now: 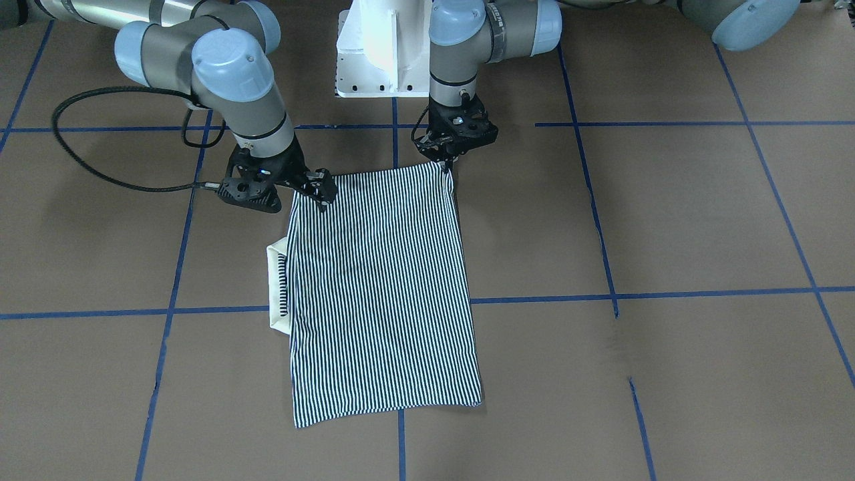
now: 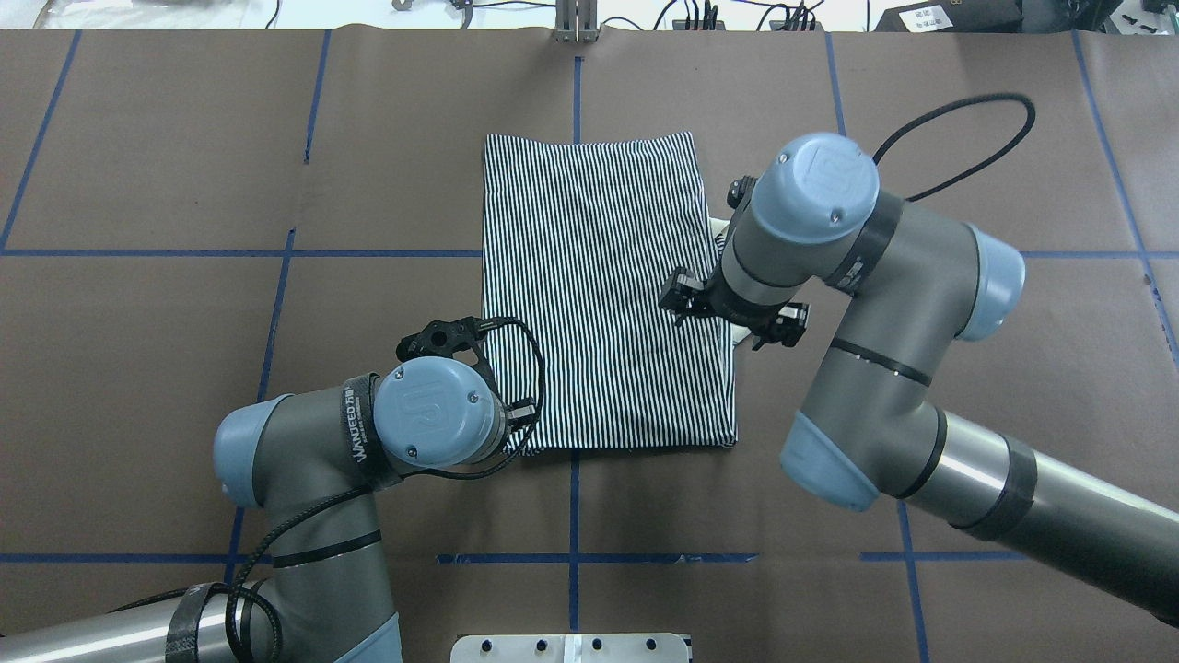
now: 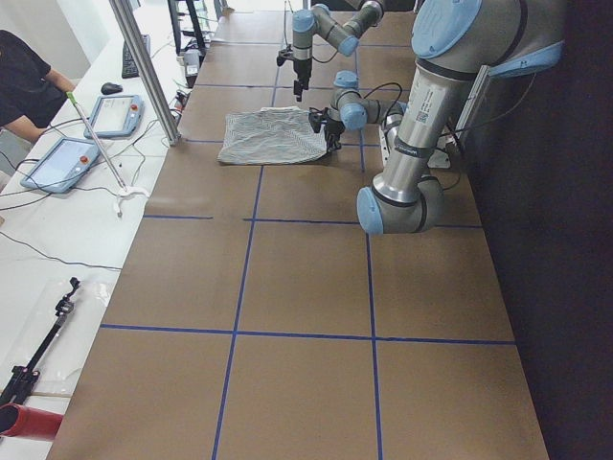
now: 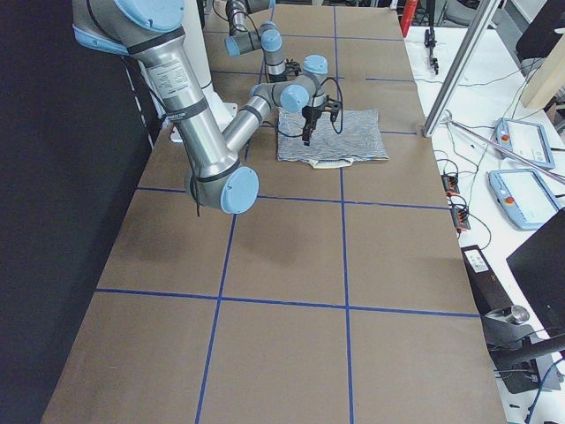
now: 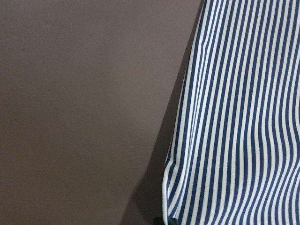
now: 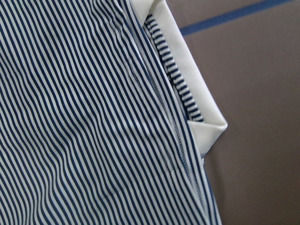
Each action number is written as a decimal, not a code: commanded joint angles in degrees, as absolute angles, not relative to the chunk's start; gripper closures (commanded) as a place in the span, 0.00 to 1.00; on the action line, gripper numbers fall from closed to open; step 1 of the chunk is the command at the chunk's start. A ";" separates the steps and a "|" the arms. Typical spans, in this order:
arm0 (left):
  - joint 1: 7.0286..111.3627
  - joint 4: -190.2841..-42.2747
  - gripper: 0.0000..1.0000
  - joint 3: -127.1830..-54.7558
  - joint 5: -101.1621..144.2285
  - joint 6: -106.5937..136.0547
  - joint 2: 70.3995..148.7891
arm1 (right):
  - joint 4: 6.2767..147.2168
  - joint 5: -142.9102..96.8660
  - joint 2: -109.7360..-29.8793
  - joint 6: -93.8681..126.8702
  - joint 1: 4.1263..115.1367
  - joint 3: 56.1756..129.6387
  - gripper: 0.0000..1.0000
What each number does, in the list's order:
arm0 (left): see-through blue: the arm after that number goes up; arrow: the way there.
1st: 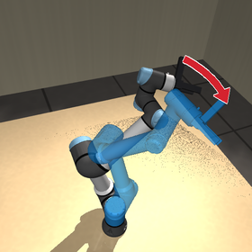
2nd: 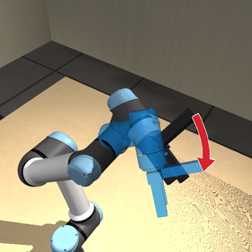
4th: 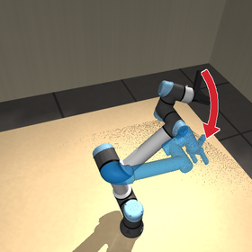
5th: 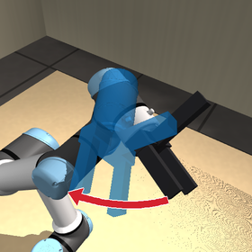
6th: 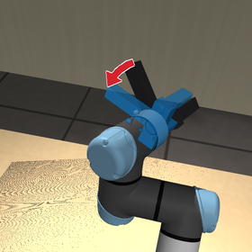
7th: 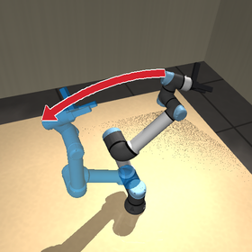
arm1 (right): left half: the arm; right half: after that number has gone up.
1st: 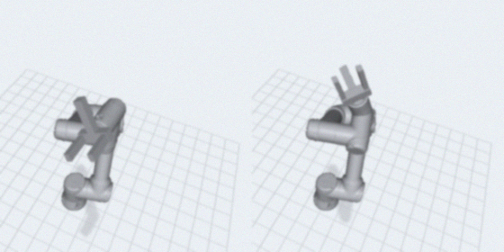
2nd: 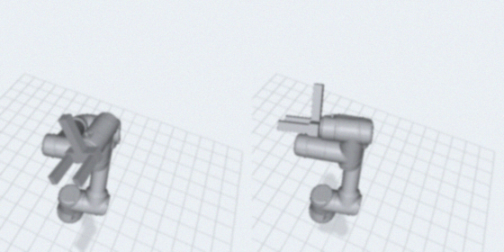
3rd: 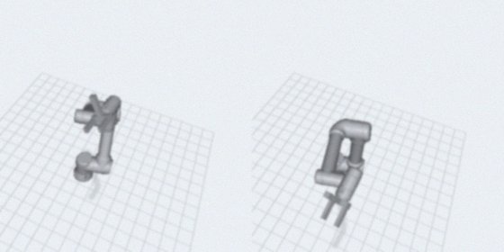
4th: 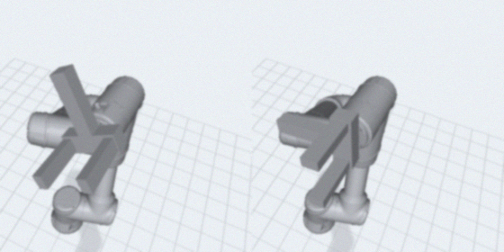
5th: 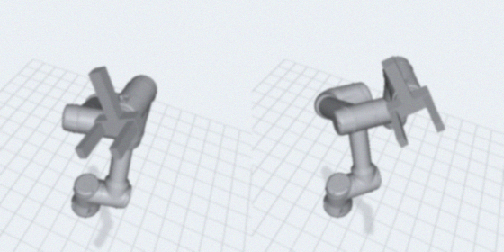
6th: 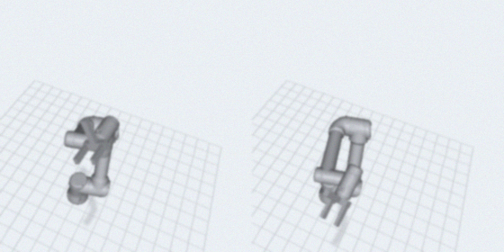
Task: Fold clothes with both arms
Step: 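Move the right gripper to the shirt's near end beside the left gripper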
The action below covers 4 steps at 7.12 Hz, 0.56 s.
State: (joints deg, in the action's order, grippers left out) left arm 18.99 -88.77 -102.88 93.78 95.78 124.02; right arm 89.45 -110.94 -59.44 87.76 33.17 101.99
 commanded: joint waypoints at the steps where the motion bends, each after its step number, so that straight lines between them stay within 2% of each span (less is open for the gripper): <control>1: 18.99 -88.77 1.00 -102.83 93.87 95.45 124.01 | 85.69 -105.57 -60.03 102.98 27.79 101.25 0.00; 4: 18.98 -88.86 1.00 -102.57 93.87 95.45 123.93 | 87.81 -105.47 -59.07 110.87 27.25 98.63 0.00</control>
